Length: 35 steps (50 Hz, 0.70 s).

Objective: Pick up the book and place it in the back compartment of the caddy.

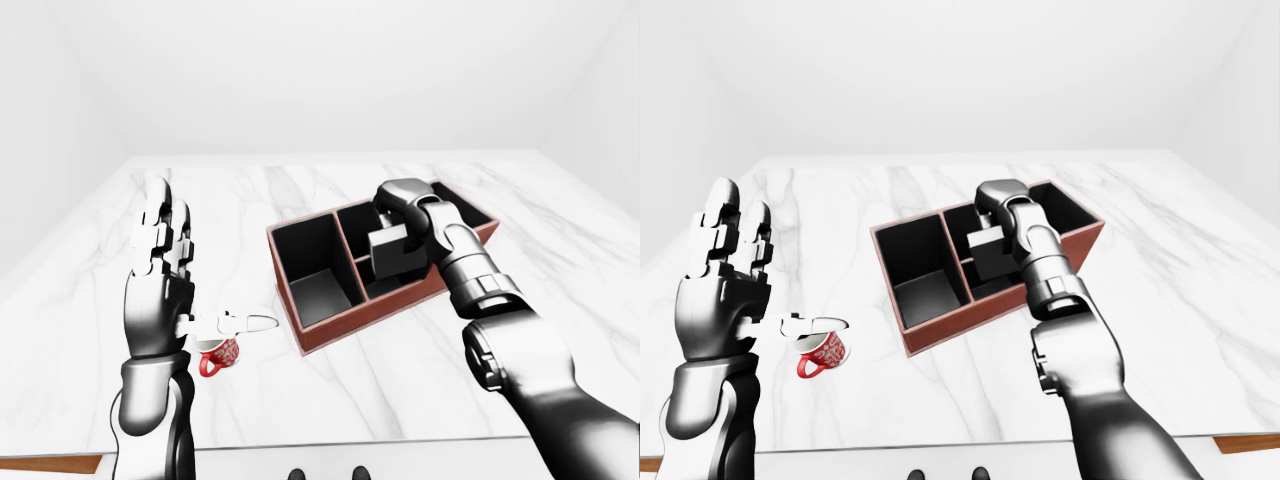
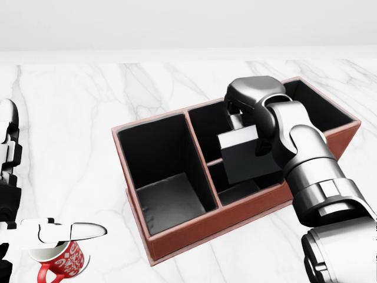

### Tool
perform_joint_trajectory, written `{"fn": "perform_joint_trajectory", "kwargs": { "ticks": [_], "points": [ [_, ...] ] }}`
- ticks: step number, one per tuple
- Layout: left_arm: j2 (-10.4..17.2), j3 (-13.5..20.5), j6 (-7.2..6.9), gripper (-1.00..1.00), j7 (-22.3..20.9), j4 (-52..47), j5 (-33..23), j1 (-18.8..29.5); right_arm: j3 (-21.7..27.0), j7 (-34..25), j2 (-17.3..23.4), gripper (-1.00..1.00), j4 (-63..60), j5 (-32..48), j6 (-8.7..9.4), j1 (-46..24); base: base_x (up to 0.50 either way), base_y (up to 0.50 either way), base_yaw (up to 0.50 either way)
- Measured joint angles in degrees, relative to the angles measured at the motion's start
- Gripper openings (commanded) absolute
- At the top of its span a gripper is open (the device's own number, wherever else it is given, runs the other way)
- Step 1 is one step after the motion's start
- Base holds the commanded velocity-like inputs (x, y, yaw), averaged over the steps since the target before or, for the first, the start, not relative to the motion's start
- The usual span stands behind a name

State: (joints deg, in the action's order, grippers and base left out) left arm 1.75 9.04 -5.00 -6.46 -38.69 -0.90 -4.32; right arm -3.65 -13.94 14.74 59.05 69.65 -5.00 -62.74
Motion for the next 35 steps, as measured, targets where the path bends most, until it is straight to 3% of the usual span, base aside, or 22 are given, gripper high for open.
{"fn": "perform_joint_trajectory", "kwargs": {
  "ticks": [35],
  "points": [
    [-0.02,-0.21,0.00,1.00,0.03,0.16,-0.05,0.05,0.38,4.65,-0.92,-1.00,2.73,2.43,0.00,-0.42,0.00,0.00,0.00]
  ]
}}
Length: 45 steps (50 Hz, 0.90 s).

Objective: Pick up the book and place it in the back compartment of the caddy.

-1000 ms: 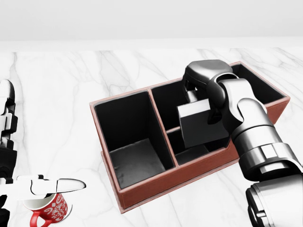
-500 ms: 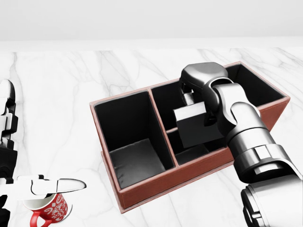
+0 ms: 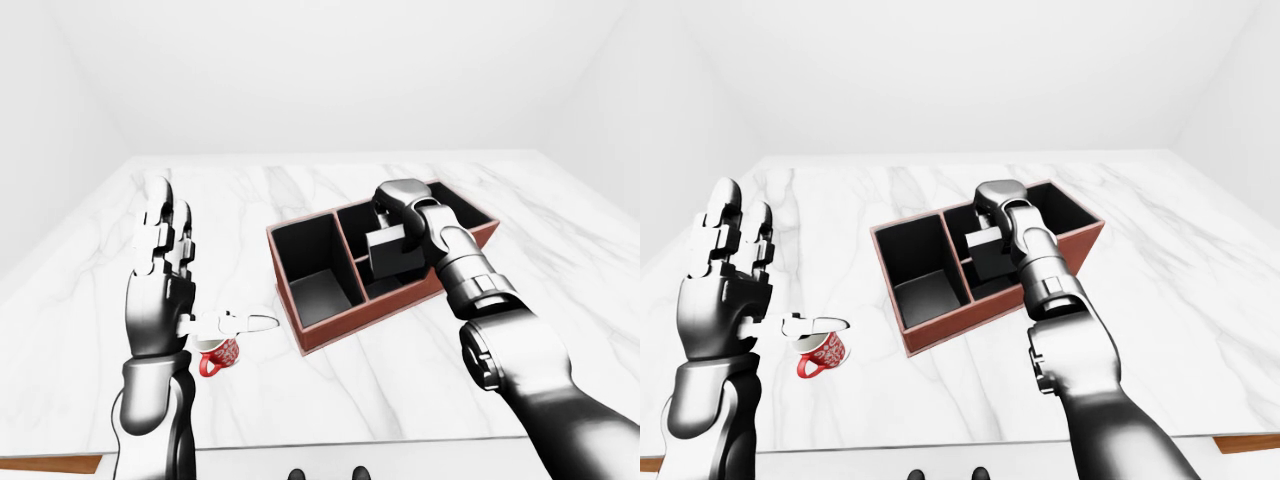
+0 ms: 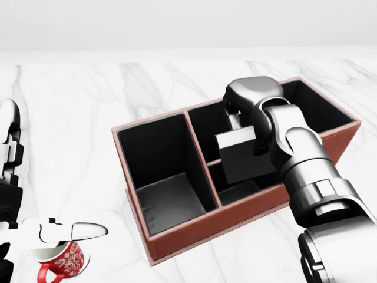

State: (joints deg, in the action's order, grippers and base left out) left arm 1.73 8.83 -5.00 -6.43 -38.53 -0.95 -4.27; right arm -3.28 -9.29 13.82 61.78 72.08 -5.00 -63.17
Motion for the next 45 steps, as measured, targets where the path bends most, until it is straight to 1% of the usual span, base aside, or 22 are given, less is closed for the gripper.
{"fn": "perform_joint_trajectory", "kwargs": {
  "ticks": [15,27,45],
  "points": [
    [-0.02,-0.09,0.00,1.00,0.06,0.14,-0.05,-0.05,-0.30,0.90,-0.17,-1.00,-0.49,-1.55,0.00,0.75,0.00,0.00,0.00],
    [-0.01,-0.04,0.00,1.00,0.07,0.00,-0.02,-0.03,-1.07,1.25,-0.22,-1.00,-0.11,-4.37,0.00,1.06,0.00,0.00,0.00],
    [0.00,-0.11,0.00,1.00,0.14,0.06,-0.03,0.02,-1.97,3.69,0.18,-1.00,3.47,-4.47,0.00,2.11,0.00,0.00,0.00]
  ]
}}
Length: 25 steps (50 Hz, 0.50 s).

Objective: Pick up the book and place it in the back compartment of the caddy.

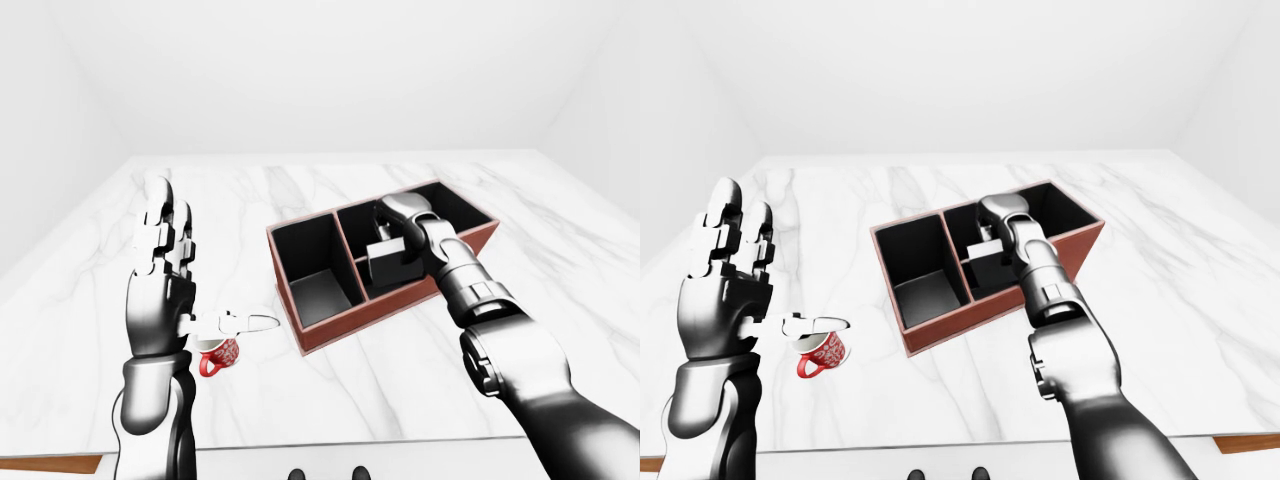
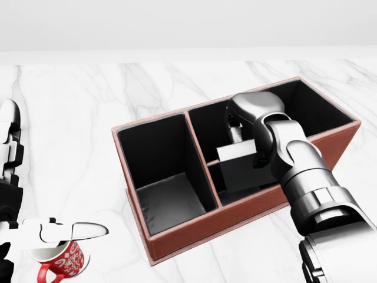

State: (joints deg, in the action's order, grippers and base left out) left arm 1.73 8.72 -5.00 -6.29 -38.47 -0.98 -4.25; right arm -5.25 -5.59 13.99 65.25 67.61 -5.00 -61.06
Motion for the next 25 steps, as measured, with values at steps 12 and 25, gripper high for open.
{"fn": "perform_joint_trajectory", "kwargs": {
  "ticks": [12,25],
  "points": [
    [-0.04,-0.18,0.00,1.00,0.01,0.05,-0.07,-0.11,-0.03,0.99,0.01,-1.00,1.07,-0.19,0.00,-0.08,0.00,0.00,0.00],
    [0.00,-0.06,0.00,1.00,-0.04,0.01,0.02,-0.03,-0.12,2.13,-0.19,-1.00,1.65,-0.04,0.00,-0.11,0.00,0.00,0.00]
  ]
}}
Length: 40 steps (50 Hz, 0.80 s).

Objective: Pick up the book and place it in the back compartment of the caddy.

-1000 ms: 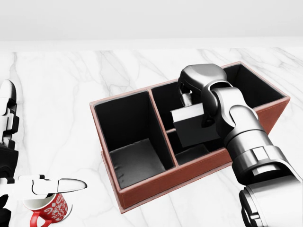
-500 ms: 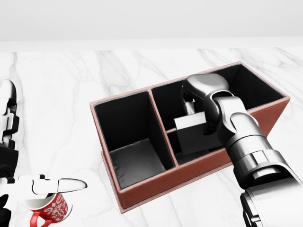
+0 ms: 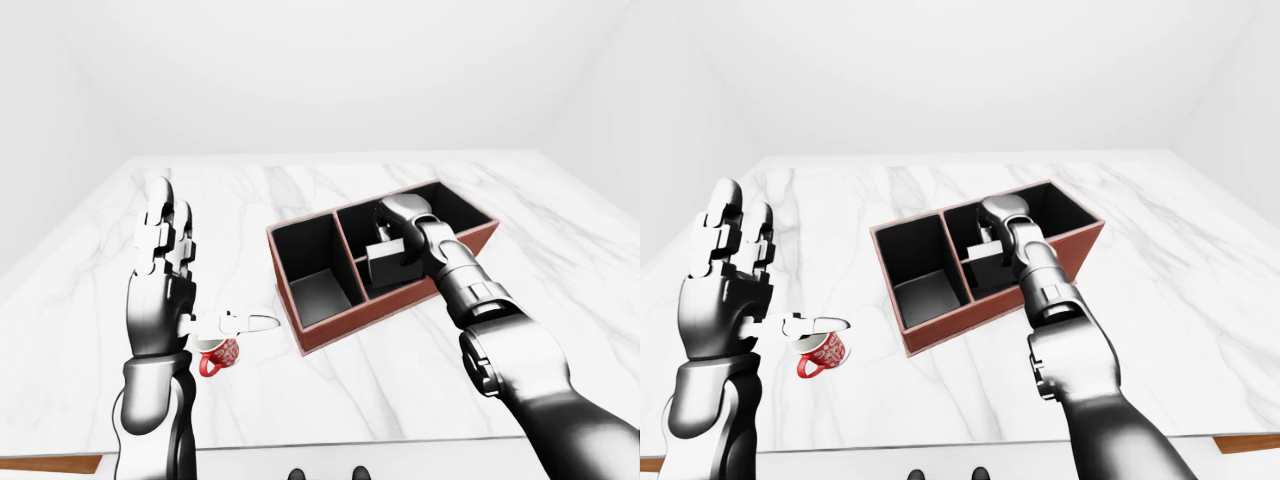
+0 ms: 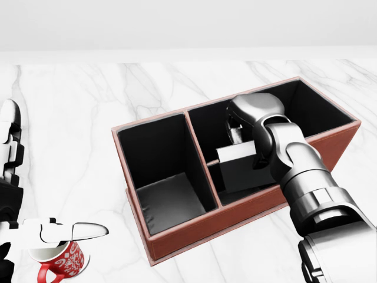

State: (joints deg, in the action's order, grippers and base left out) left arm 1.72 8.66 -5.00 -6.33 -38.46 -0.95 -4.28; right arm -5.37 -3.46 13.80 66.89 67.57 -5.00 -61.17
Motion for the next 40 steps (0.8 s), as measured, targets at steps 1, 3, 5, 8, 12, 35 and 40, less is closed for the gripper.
{"fn": "perform_joint_trajectory", "kwargs": {
  "ticks": [1,3,5,8,12,35,40],
  "points": [
    [0.00,0.02,0.00,1.00,0.00,-0.01,0.01,0.01,-0.03,0.15,-0.02,-1.00,0.05,0.04,0.00,0.02,0.00,0.00,0.00],
    [0.01,0.04,0.00,1.00,0.00,-0.04,0.02,0.03,-0.02,0.34,-0.06,-1.00,0.12,0.13,0.00,0.04,0.00,0.00,0.00],
    [0.02,0.07,0.00,1.00,-0.01,-0.05,0.04,0.05,-0.01,0.59,-0.11,-1.00,0.24,0.19,0.00,0.01,0.01,0.00,0.00],
    [0.04,0.15,0.00,1.00,-0.02,-0.12,0.09,0.11,0.11,0.81,-0.21,-1.00,0.51,0.22,0.00,-0.13,0.00,0.00,0.00],
    [0.06,0.22,0.00,1.00,0.00,-0.24,0.13,0.17,0.27,1.13,-0.37,-1.00,0.88,0.31,0.00,-0.27,0.00,0.00,0.00],
    [0.08,0.32,0.00,1.00,0.03,-0.40,0.25,0.29,0.60,2.93,-0.93,1.00,1.59,1.07,0.00,-0.57,0.00,0.00,0.00],
    [0.09,0.33,0.00,1.00,0.04,-0.34,0.29,0.32,0.34,3.61,-0.78,1.00,1.64,1.54,0.00,-0.62,0.00,0.00,0.00]
  ]
}}
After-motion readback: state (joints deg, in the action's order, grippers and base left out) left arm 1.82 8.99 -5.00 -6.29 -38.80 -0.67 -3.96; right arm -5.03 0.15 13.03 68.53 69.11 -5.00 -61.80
